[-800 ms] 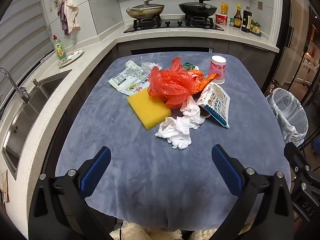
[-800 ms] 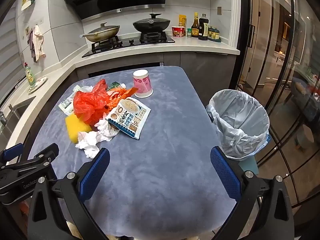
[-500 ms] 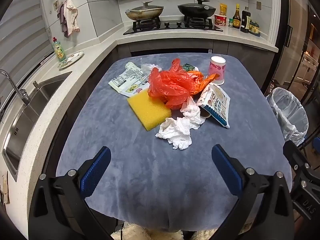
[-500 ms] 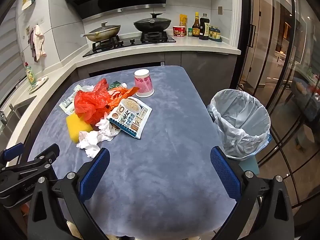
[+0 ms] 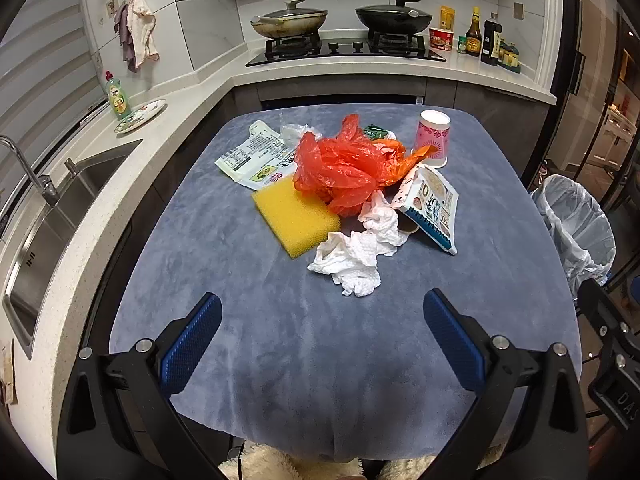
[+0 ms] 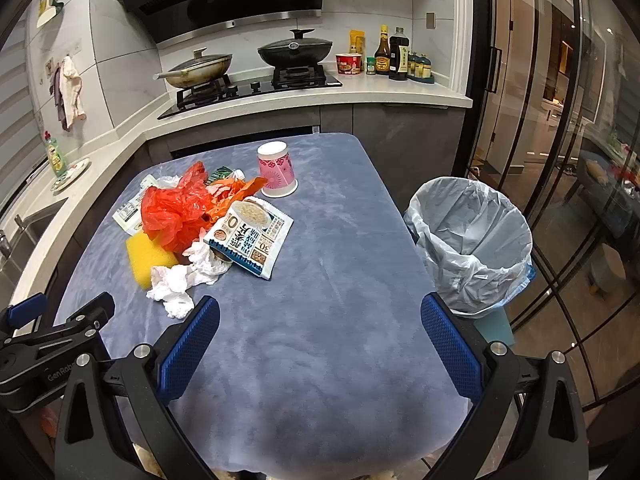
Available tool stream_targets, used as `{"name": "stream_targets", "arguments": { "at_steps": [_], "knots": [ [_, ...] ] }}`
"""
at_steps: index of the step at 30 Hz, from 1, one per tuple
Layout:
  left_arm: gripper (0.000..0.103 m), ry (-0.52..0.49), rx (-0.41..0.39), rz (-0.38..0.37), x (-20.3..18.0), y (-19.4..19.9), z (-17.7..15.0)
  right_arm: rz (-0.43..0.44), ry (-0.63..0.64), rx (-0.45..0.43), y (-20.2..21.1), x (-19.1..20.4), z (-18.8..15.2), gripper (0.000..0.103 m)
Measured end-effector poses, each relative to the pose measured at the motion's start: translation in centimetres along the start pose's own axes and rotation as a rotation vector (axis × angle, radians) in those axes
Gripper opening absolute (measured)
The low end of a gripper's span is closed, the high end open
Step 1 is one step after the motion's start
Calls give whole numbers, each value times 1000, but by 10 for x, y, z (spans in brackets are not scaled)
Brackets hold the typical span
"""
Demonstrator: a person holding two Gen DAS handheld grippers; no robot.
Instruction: Collect trash
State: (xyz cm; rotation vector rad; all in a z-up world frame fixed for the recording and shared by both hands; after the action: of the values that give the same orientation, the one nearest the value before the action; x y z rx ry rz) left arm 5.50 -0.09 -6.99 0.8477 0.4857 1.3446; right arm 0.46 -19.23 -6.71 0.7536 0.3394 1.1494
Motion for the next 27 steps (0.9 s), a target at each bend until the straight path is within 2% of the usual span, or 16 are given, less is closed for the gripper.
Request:
{"name": "stream_targets", "arguments": {
  "at_steps": [27],
  "knots": [
    [96, 1, -14, -8, -11, 2, -10, 22, 3, -3, 2, -8, -6, 96]
  ]
}}
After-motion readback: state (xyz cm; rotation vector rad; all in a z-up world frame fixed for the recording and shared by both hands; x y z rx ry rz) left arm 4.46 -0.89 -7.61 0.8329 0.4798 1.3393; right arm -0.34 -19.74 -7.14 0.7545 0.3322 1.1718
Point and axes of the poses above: each gripper's, at about its wrist camera, not at the fingertips, and y roughly against the way its jaws point, x to its left, z to its top, the point moved 9 cm from there along -y, roughly the way its jaws point, and after that the axes turned 6 degrees about -y, right-handed, at the moved point
